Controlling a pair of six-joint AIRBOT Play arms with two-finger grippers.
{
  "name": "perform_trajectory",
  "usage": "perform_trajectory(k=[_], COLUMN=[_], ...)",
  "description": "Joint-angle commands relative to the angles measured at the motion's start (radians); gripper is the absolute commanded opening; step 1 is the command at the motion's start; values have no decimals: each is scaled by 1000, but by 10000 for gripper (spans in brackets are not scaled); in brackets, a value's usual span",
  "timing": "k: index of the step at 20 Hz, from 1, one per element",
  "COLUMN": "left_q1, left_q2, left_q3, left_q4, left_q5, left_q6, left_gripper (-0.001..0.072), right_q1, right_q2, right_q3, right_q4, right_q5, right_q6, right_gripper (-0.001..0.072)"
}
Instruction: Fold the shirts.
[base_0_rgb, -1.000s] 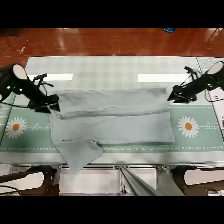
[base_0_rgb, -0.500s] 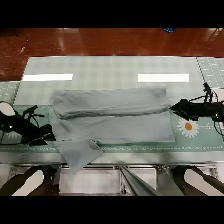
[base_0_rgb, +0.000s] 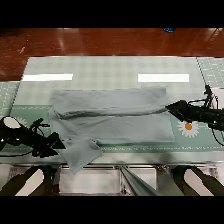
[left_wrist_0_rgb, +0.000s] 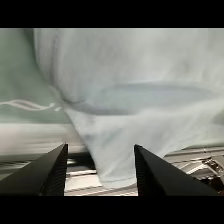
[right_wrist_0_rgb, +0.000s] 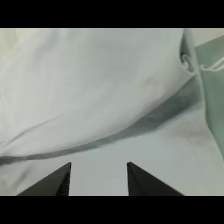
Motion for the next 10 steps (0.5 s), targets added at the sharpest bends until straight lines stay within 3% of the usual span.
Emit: perform_trajectory(k=[1, 7, 8, 9, 10], left_q1=[1, -106, -124, -135, -141], left_q2=[2, 1, 1, 1, 1], left_q3=[-24, -48, -48, -48, -48], left_q4=[-29, -26, -26, -30, -31], left_q5=[84, 200, 208, 212, 211], left_q6=[-51, -111, -110, -109, -98], left_gripper=[507, 506, 464, 264, 130], right_q1=[1, 1, 1, 0, -13], right_q2=[9, 9, 9, 9, 9], right_q3=[-4, -4, -4, 2, 11], right_q4=[80, 157, 170, 172, 168], right_q5=[5, 15, 14, 11, 18], right_q6=[-14, -14, -14, -14, -14], right_gripper=[409, 409, 409, 409, 409])
